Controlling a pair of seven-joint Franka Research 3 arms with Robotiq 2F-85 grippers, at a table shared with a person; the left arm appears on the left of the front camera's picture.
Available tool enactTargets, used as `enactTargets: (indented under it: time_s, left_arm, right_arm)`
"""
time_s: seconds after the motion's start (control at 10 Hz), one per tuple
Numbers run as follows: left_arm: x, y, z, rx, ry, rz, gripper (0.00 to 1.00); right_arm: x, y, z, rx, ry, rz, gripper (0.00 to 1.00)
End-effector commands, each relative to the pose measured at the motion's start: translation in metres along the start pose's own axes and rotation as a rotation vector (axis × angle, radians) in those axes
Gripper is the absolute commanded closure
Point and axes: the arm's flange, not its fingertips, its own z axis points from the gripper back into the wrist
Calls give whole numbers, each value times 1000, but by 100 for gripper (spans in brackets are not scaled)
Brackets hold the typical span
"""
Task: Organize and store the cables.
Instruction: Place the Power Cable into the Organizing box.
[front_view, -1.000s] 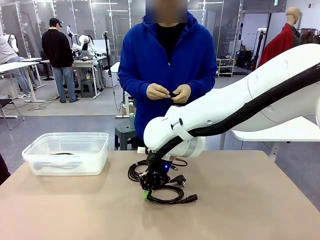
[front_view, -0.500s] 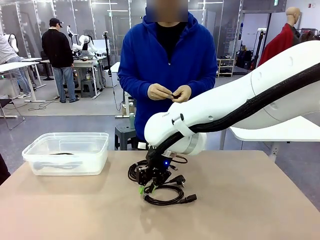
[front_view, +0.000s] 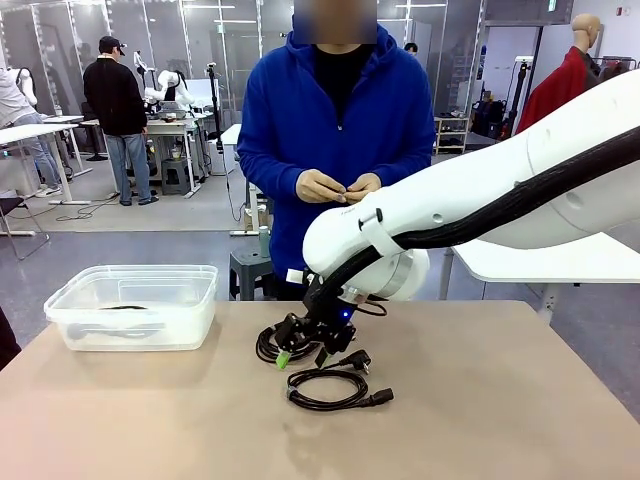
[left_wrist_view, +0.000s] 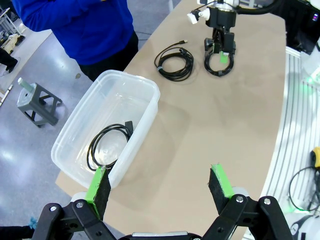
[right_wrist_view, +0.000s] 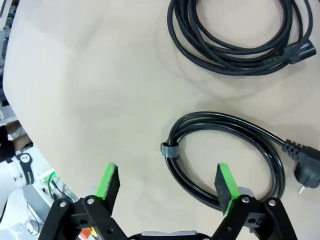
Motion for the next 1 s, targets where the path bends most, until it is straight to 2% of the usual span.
enactTargets:
  time_s: [0.0,0.5,0.9]
  left_arm:
    - [1,0,1,-1,5,-5,0]
    - [1,0,1,-1,5,-5,0]
    - [1,0,1,-1,5,-5,0]
  right_arm:
    - [-22,-8,13,11,-4,84,0]
    - [-67,-53,111,3,10,357,0]
    - [-109,-89,193,20,-114,476,0]
